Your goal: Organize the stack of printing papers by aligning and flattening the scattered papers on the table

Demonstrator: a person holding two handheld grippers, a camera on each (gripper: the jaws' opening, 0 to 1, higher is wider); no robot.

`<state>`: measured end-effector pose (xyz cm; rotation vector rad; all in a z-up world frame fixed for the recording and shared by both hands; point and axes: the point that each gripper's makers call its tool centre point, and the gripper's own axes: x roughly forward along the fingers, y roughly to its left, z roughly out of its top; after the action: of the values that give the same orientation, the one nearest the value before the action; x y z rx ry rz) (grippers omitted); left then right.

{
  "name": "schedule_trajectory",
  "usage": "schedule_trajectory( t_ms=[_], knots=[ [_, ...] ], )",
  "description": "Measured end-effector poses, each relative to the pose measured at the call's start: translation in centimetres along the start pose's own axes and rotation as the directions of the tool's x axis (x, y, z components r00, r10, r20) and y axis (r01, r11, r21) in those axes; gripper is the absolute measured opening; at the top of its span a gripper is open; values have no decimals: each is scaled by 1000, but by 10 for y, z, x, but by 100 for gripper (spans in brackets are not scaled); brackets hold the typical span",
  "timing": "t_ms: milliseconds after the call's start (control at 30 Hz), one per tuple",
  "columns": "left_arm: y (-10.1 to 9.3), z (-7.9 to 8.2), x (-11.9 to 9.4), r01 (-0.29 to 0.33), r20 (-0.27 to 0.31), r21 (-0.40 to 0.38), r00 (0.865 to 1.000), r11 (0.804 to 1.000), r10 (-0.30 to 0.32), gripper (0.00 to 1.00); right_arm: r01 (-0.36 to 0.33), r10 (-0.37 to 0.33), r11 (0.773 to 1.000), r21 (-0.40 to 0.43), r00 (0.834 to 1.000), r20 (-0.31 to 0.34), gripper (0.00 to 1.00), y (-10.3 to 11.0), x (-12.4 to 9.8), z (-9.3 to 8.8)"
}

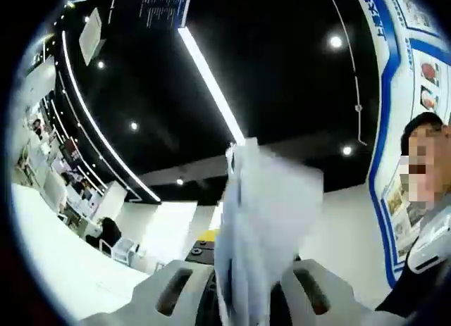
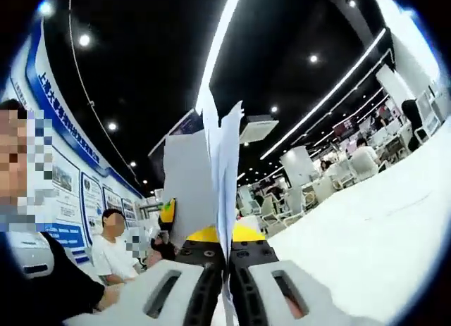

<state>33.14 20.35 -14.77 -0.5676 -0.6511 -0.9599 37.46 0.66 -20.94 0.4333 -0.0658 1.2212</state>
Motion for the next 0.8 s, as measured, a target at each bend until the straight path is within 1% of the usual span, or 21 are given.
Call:
schedule_trajectory(
  t_ms=[67, 100, 133, 167, 200, 233, 267, 300, 367, 400, 467, 500, 533, 567, 600, 633, 667, 700, 800],
  knots=[
    [1, 2, -6, 16, -55, -27, 998, 1000, -18, 14, -5, 4, 1000, -10, 1000, -29, 0, -1, -6, 2],
    [2, -1, -9, 23, -96, -30, 995, 999, -25, 14, -2, 1, 1000, -19, 999, -34, 0, -2, -9, 4],
    [4, -5, -10, 22, -141, -19, 990, 1000, -24, 14, 0, -1, 1000, -29, 999, -38, 0, -2, -10, 5],
    [5, -12, -12, 24, -188, 17, 982, 1000, -21, 13, 5, -7, 999, -46, 999, -51, 0, -2, -11, 4],
    [5, -19, -14, 31, -235, 54, 972, 998, -17, 13, 24, -29, 996, -81, 997, -68, 0, -4, -12, 3],
    [6, -27, -16, 37, -278, 88, 961, 995, -12, 12, 42, -51, 993, -110, 996, -78, 0, -5, -12, 1],
    [8, -36, -19, 38, -326, 122, 945, 992, 4, 11, 59, -71, 990, -130, 994, -86, 0, -7, -12, 0],
    [13, -47, -22, 29, -372, 166, 928, 986, 36, 10, 78, -93, 986, -147, 991, -95, 0, -10, -12, -1],
    [24, -59, -29, -2, -409, 220, 908, 975, 94, 10, 122, -148, 972, -200, 982, -120, 0, -18, -13, -7],
    [31, -64, -33, -15, -423, 237, 898, 971, 118, 10, 142, -172, 967, -214, 977, -128, 0, -21, -13, -10],
    [41, -75, -41, -33, -455, 259, 877, 965, 153, 11, 172, -213, 952, -252, 967, -143, 0, -27, -14, -16],
    [46, -82, -46, -46, -478, 277, 860, 960, 179, 11, 197, -241, 943, -270, 960, -142, 0, -32, -15, -18],
    [51, -90, -52, -41, -505, 303, 840, 952, 197, 11, 207, -255, 938, -279, 956, -148, 0, -35, -15, -21],
    [52, -98, -56, -23, -528, 326, 825, 945, 202, 11, 213, -267, 932, -293, 951, -158, 0, -36, -15, -26],
    [54, -104, -60, -17, -543, 339, 813, 941, 211, 11, 218, -275, 929, -299, 948, -161, 0, -38, -15, -30],
    [53, -108, -61, -12, -544, 342, 813, 940, 209, 10, 219, -276, 929, -298, 947, -163, 0, -39, -15, -33],
    [53, -110, -63, -15, -540, 337, 816, 941, 206, 10, 220, -276, 930, -293, 946, -168, 0, -40, -15, -36],
    [53, -112, -65, -42, -530, 294, 824, 955, 200, 9, 223, -276, 933, -281, 946, -167, 0, -41, -17, -39],
    [55, -116, -71, -53, -527, 293, 824, 955, 207, 9, 226, -276, 936, -271, 947, -164, 0, -41, -18, -45]
  ],
)
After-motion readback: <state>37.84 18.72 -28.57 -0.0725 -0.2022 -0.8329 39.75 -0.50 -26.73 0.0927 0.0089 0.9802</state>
